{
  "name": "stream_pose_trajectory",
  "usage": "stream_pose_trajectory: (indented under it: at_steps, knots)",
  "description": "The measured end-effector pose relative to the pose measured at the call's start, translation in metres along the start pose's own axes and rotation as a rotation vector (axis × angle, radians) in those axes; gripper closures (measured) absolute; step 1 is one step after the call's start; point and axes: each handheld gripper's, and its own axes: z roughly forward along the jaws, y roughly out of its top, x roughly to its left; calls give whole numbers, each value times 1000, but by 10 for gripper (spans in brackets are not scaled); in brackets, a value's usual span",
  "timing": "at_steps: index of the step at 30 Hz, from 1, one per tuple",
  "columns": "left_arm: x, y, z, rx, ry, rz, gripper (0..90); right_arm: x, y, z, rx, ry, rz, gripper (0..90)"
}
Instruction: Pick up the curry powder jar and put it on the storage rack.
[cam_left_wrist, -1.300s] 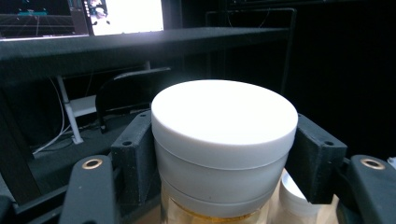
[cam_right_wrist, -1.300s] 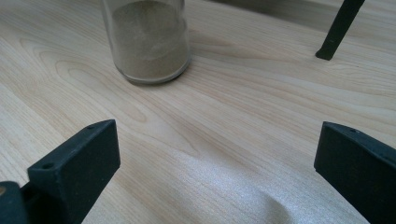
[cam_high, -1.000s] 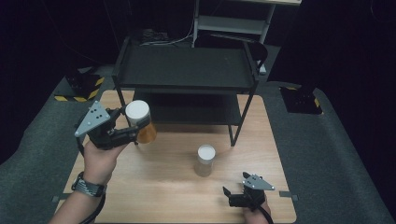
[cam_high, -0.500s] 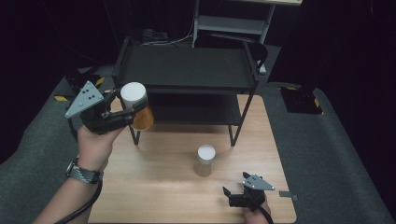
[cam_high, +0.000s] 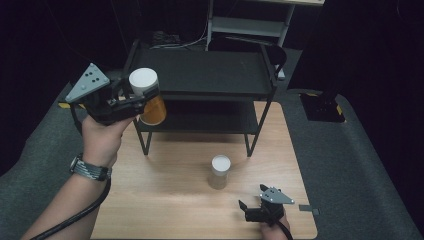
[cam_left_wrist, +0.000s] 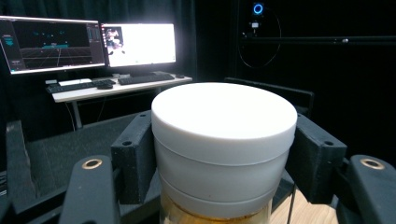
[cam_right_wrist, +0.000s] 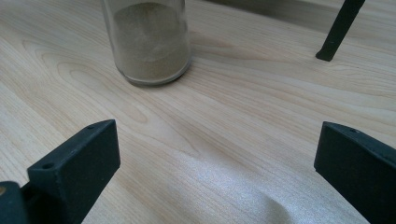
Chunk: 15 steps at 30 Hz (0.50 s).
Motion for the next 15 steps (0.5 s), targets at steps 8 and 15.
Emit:
stream_pose_trajectory:
  at_steps: [8,15]
  knots:
    - [2,16,10,-8,18,-8,337,0,0,0,-1,0,-1,0]
    - [0,34,27,-1,42,20,337,1,0,0,-1,-2,-5,0]
